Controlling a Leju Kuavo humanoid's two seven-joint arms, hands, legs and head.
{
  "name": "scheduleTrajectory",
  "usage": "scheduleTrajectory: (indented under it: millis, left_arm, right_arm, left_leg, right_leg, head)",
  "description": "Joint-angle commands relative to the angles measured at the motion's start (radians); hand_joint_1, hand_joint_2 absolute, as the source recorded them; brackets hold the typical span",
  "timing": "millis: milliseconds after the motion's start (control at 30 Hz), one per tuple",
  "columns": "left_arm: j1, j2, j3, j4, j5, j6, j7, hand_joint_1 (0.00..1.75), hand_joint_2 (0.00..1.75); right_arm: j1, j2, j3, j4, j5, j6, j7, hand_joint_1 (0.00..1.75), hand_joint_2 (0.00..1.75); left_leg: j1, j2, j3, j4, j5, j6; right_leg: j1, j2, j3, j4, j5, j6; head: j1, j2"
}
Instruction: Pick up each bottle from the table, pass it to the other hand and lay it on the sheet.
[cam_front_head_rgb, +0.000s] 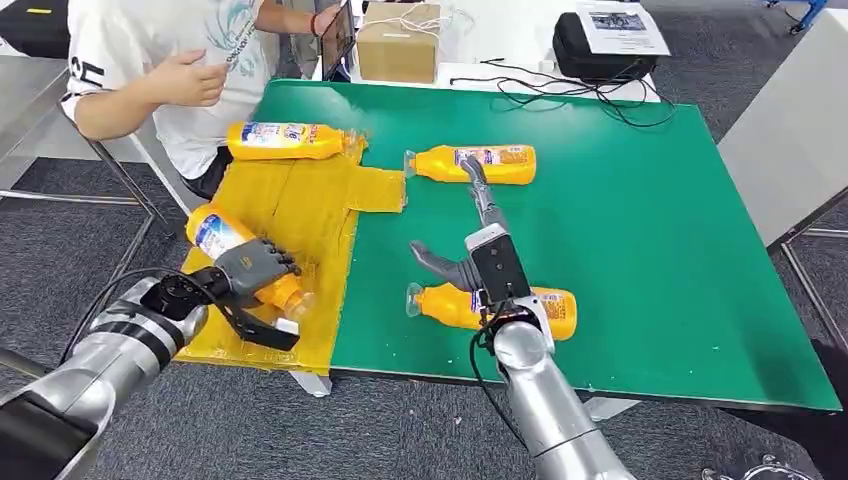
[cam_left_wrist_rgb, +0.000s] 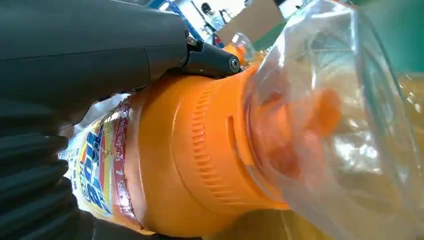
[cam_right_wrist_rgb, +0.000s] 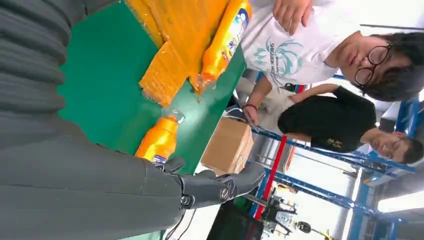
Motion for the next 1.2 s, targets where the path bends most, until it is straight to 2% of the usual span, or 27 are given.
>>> scheduleTrajectory:
  millis: [33,700,967,1067,1167,1200]
  left_arm:
    - [-0.058,-0.036,-0.108,0.095,0.002,0.02,0.0,0.0,1.75]
    - [-0.007,-0.061,-0.094,0.105,0.078,0.05,-0.026,0.0,1.75]
    - [0.021,-0.069,-0.067,0.102,0.125,0.071,-0.04,0.0,1.75]
    - [0.062,-0.065,0.016,0.074,0.217,0.108,-0.066,0.0,1.75]
    - [0.2,-0.08,0.238,-0.034,0.457,0.149,-0.207,0.0,1.75]
    - [0.28,-0.072,0.288,-0.155,0.563,0.142,-0.212,0.0,1.75]
  right_arm:
    - [-0.056,-0.011,0.031,0.08,-0.001,0.011,0.003,0.0,1.75]
    - [-0.065,-0.014,0.036,0.109,0.002,0.018,0.008,0.0,1.75]
    - [-0.071,-0.016,0.033,0.127,0.002,0.02,0.009,0.0,1.75]
    - [-0.071,-0.016,0.028,0.133,0.004,0.014,0.011,0.0,1.75]
    - [-0.063,-0.017,0.017,0.151,0.012,-0.014,0.023,0.0,1.75]
    - [-0.059,-0.021,0.018,0.16,0.029,-0.031,0.033,0.0,1.75]
  left_leg:
    - [0.0,0.0,0.002,0.0,-0.001,-0.001]
    - [0.001,-0.001,0.008,-0.001,-0.003,-0.001]
    - [0.0,-0.002,0.004,-0.001,-0.001,0.0]
    - [0.0,-0.002,0.006,-0.001,-0.002,-0.001]
    - [-0.001,-0.001,0.006,-0.002,-0.001,0.0]
    - [-0.001,0.0,0.009,-0.004,-0.002,0.0]
  right_leg:
    - [0.001,0.0,0.002,0.0,-0.001,-0.001]
    - [0.0,0.0,0.008,0.0,-0.003,-0.002]
    - [0.0,-0.002,0.005,-0.001,-0.001,-0.001]
    - [0.0,-0.001,0.007,0.0,-0.002,-0.001]
    - [-0.001,0.0,0.006,-0.001,-0.001,-0.001]
    - [-0.001,0.001,0.009,-0.003,-0.001,-0.001]
  head:
    - [0.0,0.0]
    - [0.0,0.0]
    - [0.0,0.0]
    - [0.0,0.0]
    - [0.0,0.0]
    - [0.0,0.0]
